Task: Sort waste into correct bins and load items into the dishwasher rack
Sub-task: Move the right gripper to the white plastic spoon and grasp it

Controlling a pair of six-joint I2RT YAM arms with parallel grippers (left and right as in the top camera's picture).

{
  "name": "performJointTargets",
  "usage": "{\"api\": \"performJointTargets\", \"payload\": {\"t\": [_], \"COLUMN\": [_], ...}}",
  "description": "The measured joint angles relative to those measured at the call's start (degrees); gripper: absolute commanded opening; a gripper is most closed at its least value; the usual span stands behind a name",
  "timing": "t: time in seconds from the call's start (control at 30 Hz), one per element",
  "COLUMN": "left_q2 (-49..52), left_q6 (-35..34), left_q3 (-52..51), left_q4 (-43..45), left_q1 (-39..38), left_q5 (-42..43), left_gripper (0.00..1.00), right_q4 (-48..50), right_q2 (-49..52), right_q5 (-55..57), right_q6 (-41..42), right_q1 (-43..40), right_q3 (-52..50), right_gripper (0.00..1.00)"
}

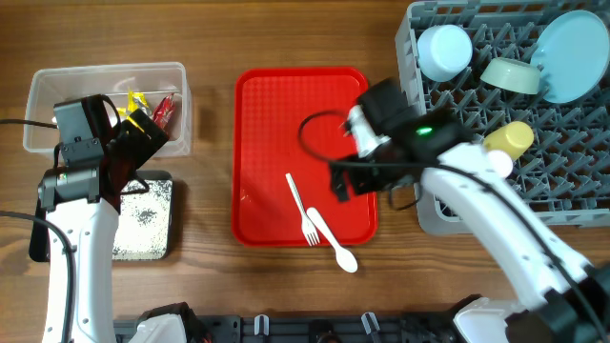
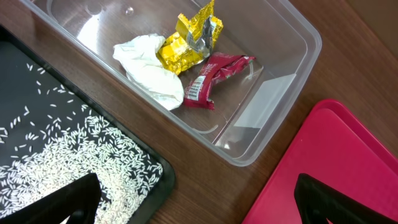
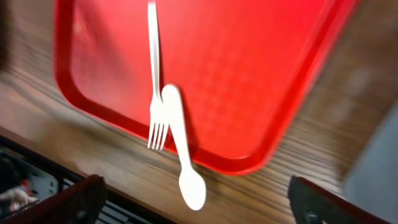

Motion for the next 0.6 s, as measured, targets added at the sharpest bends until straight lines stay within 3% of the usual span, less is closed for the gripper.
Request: {"api": "performJointTargets", "payload": {"t": [0.27,0.6], "left_q2": [0.0,0.0], "left_q6": [0.0,0.0], "left_q3": [0.0,0.0], "left_q4": [0.0,0.0], "left_q1": [0.0,0.0], "left_q5": [0.0,0.0], "left_gripper": [1.00,1.00], "right_q4": [8.0,16.9], "right_q2": [4.9,7.5], "right_q5": [0.0,0.0], "right_q6": [3.5,4.6], "right_q1": [7.4,8.3], "right_q3": [-8.6,-17.3], "right_gripper": [0.83,0.76]}}
